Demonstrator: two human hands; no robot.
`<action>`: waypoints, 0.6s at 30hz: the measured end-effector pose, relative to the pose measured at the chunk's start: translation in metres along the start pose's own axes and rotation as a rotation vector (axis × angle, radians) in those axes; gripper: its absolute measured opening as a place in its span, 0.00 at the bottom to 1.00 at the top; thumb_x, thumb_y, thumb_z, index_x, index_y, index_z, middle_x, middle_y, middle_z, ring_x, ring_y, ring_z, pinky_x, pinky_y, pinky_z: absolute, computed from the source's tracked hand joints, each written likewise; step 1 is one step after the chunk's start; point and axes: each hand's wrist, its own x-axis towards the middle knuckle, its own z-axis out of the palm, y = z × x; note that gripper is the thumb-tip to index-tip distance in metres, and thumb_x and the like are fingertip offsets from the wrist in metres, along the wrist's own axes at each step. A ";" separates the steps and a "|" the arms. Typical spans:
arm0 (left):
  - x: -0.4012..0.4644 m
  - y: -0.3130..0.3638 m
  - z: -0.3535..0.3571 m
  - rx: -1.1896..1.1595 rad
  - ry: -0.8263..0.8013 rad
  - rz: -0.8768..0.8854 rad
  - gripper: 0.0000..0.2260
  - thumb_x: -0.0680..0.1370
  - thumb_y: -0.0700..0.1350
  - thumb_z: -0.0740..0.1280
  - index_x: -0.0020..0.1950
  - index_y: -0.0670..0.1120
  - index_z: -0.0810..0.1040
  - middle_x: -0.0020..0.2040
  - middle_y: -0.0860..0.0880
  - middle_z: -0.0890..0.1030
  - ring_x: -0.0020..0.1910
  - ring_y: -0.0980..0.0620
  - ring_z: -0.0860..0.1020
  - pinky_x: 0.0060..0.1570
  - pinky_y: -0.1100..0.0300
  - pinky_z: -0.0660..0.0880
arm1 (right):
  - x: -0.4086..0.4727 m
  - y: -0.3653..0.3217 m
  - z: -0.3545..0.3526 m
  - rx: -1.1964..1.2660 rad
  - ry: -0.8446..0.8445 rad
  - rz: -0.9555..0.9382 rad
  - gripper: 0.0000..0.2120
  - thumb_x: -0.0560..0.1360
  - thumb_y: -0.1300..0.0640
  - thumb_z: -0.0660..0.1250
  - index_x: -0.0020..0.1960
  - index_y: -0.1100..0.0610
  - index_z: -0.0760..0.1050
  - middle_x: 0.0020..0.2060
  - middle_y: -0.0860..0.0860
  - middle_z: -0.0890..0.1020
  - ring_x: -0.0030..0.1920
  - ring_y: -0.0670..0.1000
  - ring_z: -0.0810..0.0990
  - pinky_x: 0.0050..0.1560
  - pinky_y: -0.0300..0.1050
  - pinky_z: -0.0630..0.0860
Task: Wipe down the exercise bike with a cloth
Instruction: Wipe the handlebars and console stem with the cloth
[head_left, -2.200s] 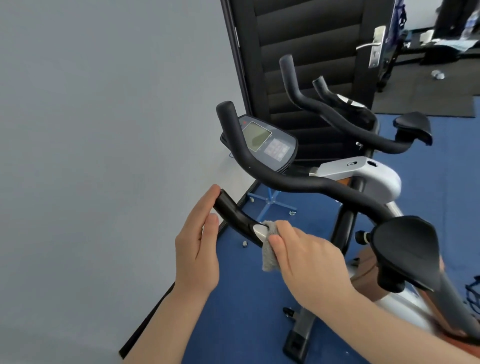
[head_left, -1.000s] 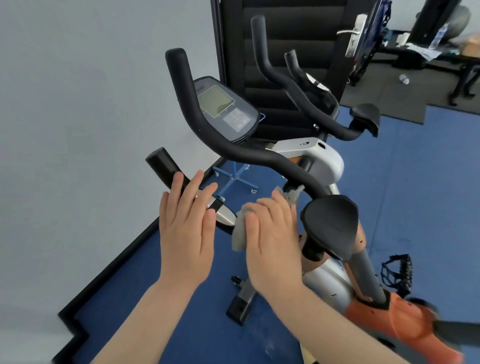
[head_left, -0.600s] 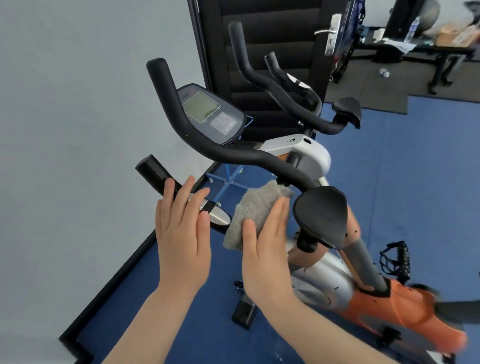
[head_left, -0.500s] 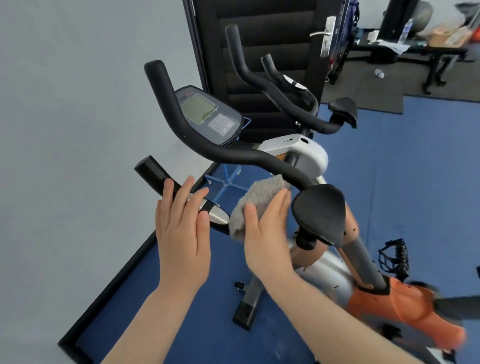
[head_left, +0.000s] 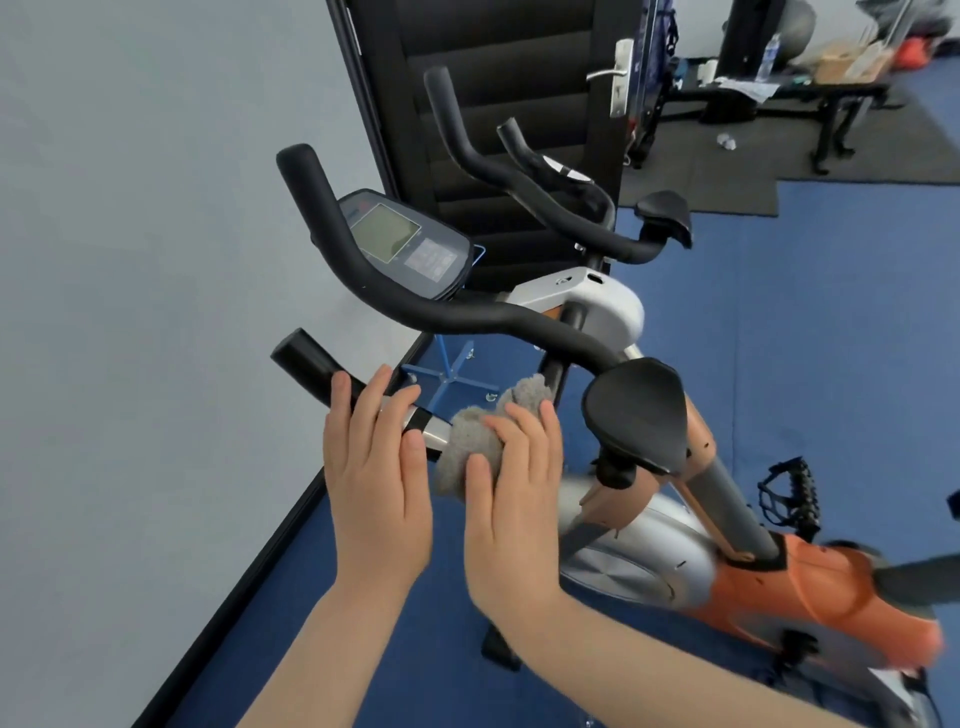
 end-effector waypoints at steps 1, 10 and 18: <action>0.000 0.000 0.000 -0.004 0.001 -0.002 0.17 0.83 0.44 0.51 0.68 0.45 0.72 0.75 0.51 0.66 0.79 0.51 0.49 0.75 0.49 0.56 | -0.007 -0.004 0.007 -0.050 0.027 -0.029 0.17 0.82 0.54 0.54 0.68 0.55 0.68 0.70 0.46 0.66 0.77 0.46 0.50 0.76 0.52 0.54; 0.017 -0.012 -0.021 0.166 -0.029 0.205 0.15 0.82 0.45 0.56 0.62 0.46 0.79 0.66 0.49 0.77 0.73 0.47 0.65 0.73 0.44 0.56 | 0.013 0.019 -0.022 -0.129 -0.056 -0.165 0.21 0.82 0.50 0.49 0.66 0.55 0.73 0.65 0.46 0.73 0.74 0.47 0.61 0.76 0.48 0.50; 0.073 -0.041 -0.056 0.422 -0.075 0.520 0.15 0.82 0.44 0.56 0.56 0.44 0.82 0.66 0.46 0.77 0.70 0.45 0.70 0.74 0.49 0.51 | 0.049 -0.028 0.006 -0.628 -0.257 -0.348 0.12 0.80 0.51 0.56 0.60 0.54 0.68 0.47 0.50 0.74 0.39 0.53 0.72 0.38 0.48 0.68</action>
